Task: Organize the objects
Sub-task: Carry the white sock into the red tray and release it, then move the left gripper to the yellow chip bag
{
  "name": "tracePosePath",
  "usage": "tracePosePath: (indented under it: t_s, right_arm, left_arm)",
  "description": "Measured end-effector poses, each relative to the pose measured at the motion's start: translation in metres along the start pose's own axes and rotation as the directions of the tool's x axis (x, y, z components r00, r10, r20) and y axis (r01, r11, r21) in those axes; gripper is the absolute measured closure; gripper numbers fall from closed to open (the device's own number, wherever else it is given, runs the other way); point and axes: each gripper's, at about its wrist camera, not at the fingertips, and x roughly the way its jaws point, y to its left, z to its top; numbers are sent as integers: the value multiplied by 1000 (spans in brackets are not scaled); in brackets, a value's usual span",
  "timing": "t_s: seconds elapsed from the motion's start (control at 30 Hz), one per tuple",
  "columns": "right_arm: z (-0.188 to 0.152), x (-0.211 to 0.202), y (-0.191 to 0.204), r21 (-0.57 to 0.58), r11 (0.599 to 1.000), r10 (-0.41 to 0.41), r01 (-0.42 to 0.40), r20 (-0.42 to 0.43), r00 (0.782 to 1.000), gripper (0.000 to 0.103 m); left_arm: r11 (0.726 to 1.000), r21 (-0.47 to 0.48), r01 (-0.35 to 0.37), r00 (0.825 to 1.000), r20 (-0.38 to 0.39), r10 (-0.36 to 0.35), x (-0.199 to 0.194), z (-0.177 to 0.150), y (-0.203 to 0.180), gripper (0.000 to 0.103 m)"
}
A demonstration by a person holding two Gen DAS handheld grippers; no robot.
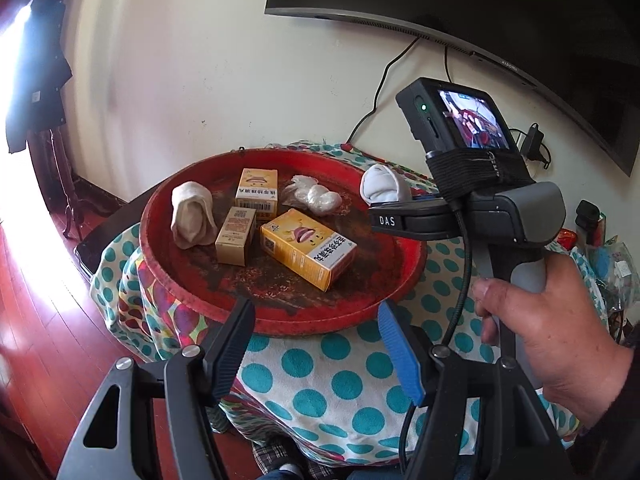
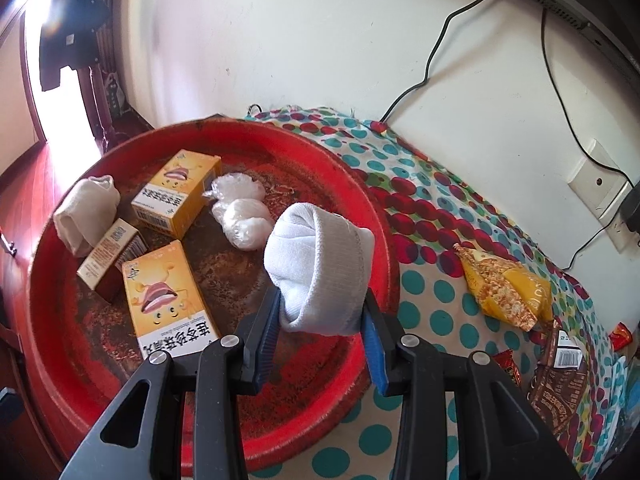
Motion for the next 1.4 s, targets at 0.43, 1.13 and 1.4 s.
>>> tracePosePath:
  t_s: [0.43,1.13,1.4]
  right_arm:
    - [1,36,7,-9,1000,-7,6,-54,998,66]
    - [4,1,0,38,999,12,-15,76,997,14]
    - [-28,-41,-68,151,988,-58,40,119,991,14]
  left_arm:
    - [999,-17,41,999,-26,-41,6,-5,-2,37]
    - [999,4,47,999,-24,-47,8,-7,-7,37]
    - [997,39,74,997,20,-74,-5,-6,-22,37]
